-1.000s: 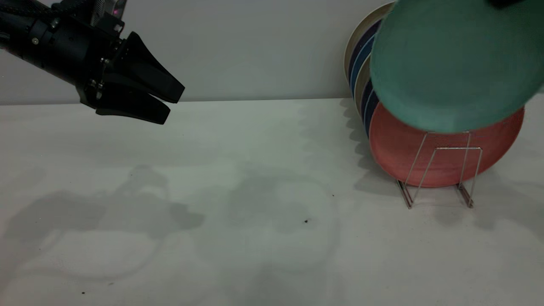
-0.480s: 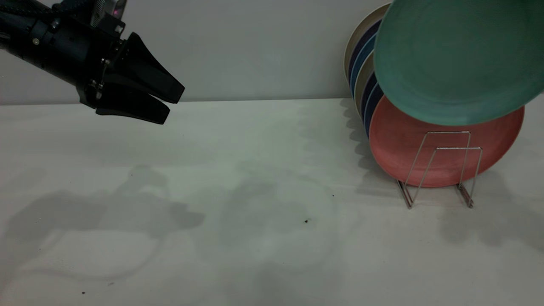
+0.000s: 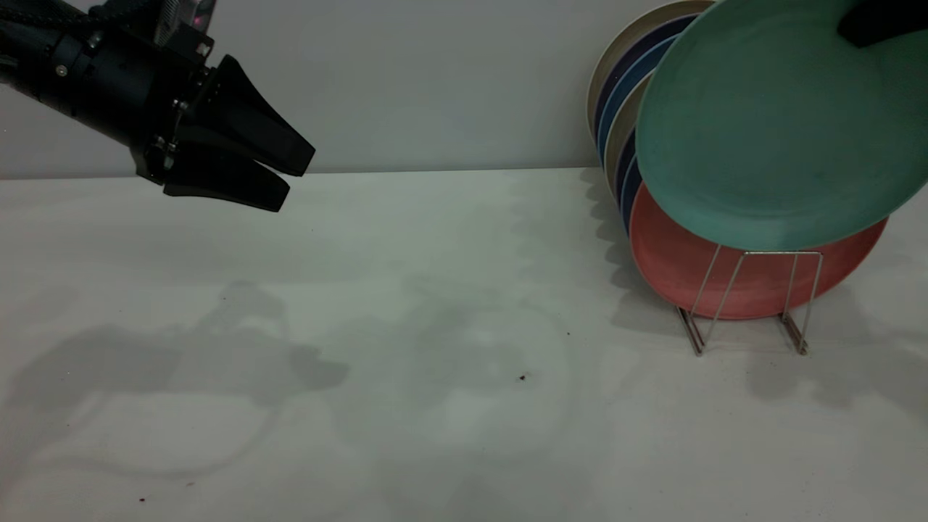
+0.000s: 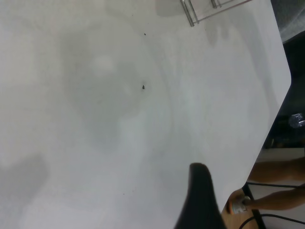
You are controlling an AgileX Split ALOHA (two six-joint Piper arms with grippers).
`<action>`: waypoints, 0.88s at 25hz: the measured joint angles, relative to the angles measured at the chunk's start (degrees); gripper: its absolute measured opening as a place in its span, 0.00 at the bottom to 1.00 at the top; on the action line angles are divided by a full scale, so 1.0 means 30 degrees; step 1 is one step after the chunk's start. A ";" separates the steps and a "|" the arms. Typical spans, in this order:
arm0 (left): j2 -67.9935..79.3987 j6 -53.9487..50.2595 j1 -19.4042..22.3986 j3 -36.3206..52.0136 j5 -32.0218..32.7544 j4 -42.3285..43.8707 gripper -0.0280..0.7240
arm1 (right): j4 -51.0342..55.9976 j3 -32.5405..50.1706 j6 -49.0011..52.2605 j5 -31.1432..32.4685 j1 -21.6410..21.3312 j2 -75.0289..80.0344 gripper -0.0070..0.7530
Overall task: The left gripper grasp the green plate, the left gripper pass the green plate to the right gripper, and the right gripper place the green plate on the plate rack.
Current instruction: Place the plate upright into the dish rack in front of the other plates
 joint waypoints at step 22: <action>0.0000 0.0000 0.0000 0.0000 0.0000 0.0000 0.82 | 0.0137 0.0000 0.0446 0.0991 0.0000 0.0789 0.33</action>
